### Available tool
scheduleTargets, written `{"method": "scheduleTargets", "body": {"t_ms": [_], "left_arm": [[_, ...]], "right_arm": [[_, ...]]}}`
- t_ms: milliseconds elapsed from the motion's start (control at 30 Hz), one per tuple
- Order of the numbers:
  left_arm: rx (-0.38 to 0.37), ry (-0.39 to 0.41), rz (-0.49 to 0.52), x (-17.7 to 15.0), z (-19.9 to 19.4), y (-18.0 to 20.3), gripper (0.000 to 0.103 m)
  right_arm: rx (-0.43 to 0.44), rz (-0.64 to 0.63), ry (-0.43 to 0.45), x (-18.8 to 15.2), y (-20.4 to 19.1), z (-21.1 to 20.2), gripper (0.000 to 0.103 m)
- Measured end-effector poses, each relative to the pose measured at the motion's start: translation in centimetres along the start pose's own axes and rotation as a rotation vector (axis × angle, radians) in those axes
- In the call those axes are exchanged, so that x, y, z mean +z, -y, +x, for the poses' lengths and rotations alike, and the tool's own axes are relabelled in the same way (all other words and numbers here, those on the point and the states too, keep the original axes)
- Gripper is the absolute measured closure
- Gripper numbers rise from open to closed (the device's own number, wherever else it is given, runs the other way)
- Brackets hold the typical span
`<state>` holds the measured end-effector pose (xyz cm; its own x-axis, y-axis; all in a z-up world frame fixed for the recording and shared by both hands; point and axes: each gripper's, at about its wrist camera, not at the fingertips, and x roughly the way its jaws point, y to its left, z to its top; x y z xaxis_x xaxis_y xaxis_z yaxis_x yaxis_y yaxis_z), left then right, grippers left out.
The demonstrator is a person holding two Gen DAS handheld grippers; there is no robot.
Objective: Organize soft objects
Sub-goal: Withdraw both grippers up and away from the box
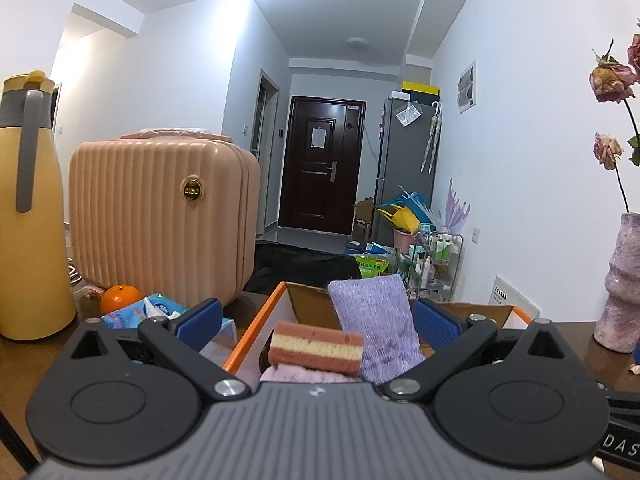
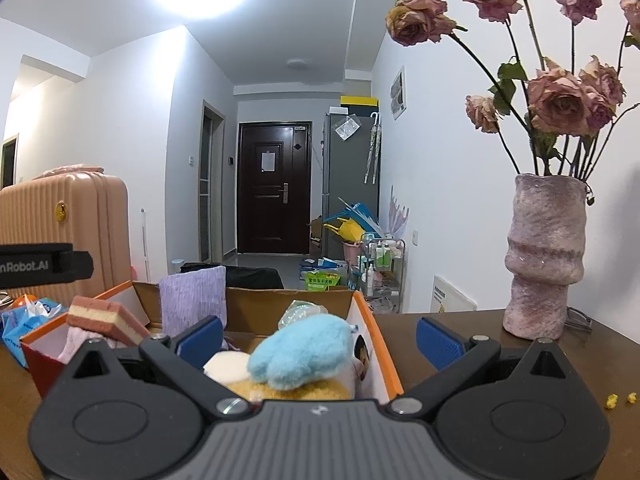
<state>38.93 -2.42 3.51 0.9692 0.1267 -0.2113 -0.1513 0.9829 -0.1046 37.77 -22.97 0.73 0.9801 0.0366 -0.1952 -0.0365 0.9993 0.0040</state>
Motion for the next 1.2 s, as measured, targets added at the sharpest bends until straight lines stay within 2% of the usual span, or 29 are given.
{"method": "scheduleTargets", "body": {"t_ms": [1200], "left_arm": [[-0.006,-0.05,0.049,-2.6,-9.0,-3.0,0.0]], "right_arm": [[0.0,-0.009,-0.032,-2.0,0.1,-8.9,0.0]]}}
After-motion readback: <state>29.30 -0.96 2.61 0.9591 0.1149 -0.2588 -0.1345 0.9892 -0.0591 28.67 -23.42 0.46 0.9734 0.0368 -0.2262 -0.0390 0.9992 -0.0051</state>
